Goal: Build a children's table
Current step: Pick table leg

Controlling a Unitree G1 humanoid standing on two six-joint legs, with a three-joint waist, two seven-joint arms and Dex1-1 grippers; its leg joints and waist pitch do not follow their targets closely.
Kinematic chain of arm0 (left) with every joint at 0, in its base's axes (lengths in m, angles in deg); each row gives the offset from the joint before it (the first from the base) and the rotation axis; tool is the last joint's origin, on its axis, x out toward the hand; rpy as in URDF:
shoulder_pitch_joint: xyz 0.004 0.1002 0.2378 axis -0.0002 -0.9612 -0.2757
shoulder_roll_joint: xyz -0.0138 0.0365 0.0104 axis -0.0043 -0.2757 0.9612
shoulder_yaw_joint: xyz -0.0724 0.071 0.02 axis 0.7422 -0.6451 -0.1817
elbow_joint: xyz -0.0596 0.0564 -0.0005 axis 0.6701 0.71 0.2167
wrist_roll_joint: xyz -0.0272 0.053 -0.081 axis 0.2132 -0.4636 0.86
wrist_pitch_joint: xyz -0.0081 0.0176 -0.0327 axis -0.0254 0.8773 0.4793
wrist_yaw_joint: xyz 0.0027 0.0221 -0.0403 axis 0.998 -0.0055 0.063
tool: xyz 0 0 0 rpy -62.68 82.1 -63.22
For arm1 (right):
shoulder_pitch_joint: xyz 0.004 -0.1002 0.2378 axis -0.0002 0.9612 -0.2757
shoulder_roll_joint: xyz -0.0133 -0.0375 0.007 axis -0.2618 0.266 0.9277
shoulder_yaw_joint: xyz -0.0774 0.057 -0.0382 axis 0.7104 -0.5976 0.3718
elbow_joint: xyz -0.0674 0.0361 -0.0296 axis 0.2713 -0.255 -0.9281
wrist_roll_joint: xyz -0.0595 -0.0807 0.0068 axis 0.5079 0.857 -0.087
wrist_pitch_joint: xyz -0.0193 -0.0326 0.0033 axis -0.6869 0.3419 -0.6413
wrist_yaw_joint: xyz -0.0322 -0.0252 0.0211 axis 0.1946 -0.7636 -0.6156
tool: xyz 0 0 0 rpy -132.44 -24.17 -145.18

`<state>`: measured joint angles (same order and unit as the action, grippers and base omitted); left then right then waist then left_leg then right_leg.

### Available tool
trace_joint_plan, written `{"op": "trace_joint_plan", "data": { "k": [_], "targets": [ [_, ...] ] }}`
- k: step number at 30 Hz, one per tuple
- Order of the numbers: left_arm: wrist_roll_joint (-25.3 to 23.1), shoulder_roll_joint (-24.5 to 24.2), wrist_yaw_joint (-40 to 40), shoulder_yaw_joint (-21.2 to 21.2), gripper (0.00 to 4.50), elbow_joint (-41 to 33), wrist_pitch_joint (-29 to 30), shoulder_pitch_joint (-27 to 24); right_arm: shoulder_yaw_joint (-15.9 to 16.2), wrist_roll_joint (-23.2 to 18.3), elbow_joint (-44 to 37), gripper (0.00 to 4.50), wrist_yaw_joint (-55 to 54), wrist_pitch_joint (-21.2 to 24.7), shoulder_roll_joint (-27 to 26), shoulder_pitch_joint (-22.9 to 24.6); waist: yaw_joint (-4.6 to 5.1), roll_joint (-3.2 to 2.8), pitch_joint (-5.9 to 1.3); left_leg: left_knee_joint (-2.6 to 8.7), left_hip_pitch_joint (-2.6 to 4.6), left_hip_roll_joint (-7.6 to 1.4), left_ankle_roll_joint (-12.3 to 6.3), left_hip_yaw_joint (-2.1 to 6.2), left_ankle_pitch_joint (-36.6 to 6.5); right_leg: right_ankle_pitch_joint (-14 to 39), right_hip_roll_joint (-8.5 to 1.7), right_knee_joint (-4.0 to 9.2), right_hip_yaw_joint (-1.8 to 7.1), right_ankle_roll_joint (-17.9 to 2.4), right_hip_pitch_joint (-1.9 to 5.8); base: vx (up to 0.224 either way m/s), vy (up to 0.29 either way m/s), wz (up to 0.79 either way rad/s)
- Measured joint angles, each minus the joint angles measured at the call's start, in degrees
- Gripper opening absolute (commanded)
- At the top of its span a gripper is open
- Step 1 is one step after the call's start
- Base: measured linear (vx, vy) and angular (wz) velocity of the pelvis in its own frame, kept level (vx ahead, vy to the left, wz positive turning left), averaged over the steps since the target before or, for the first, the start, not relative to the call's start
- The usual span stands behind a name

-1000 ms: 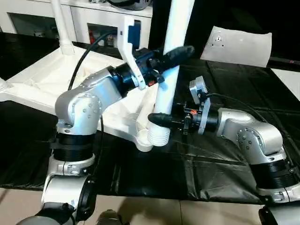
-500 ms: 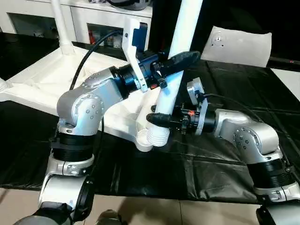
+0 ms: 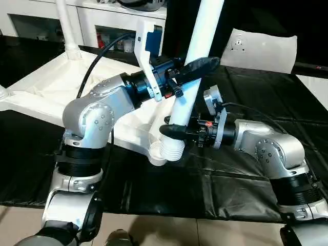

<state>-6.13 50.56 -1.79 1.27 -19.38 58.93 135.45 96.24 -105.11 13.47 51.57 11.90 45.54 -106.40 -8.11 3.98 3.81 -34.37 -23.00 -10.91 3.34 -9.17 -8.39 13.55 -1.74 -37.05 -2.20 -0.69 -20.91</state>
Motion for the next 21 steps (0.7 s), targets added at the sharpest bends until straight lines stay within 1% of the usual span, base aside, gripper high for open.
{"op": "trace_joint_plan", "data": {
  "k": [3, 5, 7, 8, 10, 12, 16, 18, 21],
  "targets": [
    [0.4, 1.56, 1.71, 0.93, 2.44, -1.17, 0.75, -0.03, -0.8, -0.19, -0.38, 1.91, -0.39, -0.28, -0.73, -0.01, -0.05, -0.01, 0.0, 0.0, 0.0, 0.0, 0.0, 0.0, 0.0, 0.0, 0.0, 0.0, -0.01, 0.0, 0.0, 0.0, 0.0, 0.0],
    [1.09, 3.53, 4.92, 2.89, 2.44, -1.5, 1.61, -0.03, -2.05, -0.34, -0.35, 1.91, -0.96, -0.15, -1.67, -0.03, -0.05, -0.01, 0.0, 0.0, 0.0, 0.0, 0.0, 0.0, 0.0, -0.01, -0.01, 0.0, 0.0, -0.01, 0.0, 0.0, 0.0, 0.0],
    [3.69, 6.17, 6.0, 3.34, 2.44, -1.54, 1.96, -0.03, -2.14, -0.18, 0.03, 1.91, -2.68, -0.69, -2.73, -0.06, -0.18, -0.01, 0.0, -0.03, -0.02, 0.01, 0.0, -0.01, 0.0, -0.01, -0.02, 0.01, -0.01, -0.02, 0.01, 0.0, 0.0, 0.0],
    [4.49, 7.08, 6.21, 3.05, 2.55, -1.59, 1.98, -0.02, -2.07, -0.28, -0.01, 1.9, -2.96, -0.96, -3.6, -0.17, -0.15, -0.02, 0.01, -0.03, -0.02, 0.01, 0.0, -0.04, 0.0, -0.01, -0.04, 0.0, 0.0, -0.03, 0.0, 0.0, 0.0, 0.0],
    [4.69, 7.39, 6.71, 3.43, 2.89, -1.79, 1.89, 0.02, -2.21, -0.41, -0.15, 1.89, -3.67, -1.28, -4.12, -0.14, -0.01, -0.05, -0.01, -0.01, -0.01, 0.0, 0.0, -0.04, 0.0, -0.03, -0.03, 0.0, -0.01, -0.02, 0.0, 0.0, 0.0, 0.0],
    [5.36, 8.46, 6.87, 3.61, 2.91, -1.91, 1.49, 0.02, -2.57, -0.1, -0.2, 1.89, -5.84, -2.72, -5.32, -0.03, 0.0, -0.05, -0.01, -0.01, -0.01, -0.01, 0.0, -0.04, 0.0, -0.03, -0.03, 0.0, -0.01, -0.01, -0.01, 0.0, 0.0, 0.0],
    [4.28, 8.48, 6.88, 3.17, 3.28, -2.52, 0.45, 0.0, -2.99, 0.05, -0.15, 1.89, -7.65, -3.67, -6.98, 0.06, -0.03, -0.1, 0.02, 0.0, -0.01, 0.0, 0.0, -0.03, 0.0, -0.04, -0.03, 0.01, -0.01, 0.0, -0.01, 0.0, 0.0, 0.0],
    [4.32, 8.81, 7.31, 3.24, 3.34, -2.55, 0.01, 0.01, -3.18, 0.37, 0.01, 1.89, -8.37, -4.59, -7.66, 0.09, -0.06, -0.11, 0.03, -0.01, -0.01, 0.01, 0.0, -0.04, 0.0, -0.04, -0.04, 0.02, 0.0, 0.0, 0.0, 0.0, 0.0, 0.0],
    [6.9, 10.74, 8.29, 5.39, 3.34, -2.57, -0.27, 0.05, -3.93, 0.76, 0.26, 1.89, -10.22, -6.76, -9.28, 0.1, 0.04, -0.11, 0.03, 0.0, -0.01, 0.01, 0.0, -0.04, 0.0, -0.04, -0.04, 0.02, 0.01, 0.0, 0.0, 0.0, 0.0, 0.0]
  ]
}}
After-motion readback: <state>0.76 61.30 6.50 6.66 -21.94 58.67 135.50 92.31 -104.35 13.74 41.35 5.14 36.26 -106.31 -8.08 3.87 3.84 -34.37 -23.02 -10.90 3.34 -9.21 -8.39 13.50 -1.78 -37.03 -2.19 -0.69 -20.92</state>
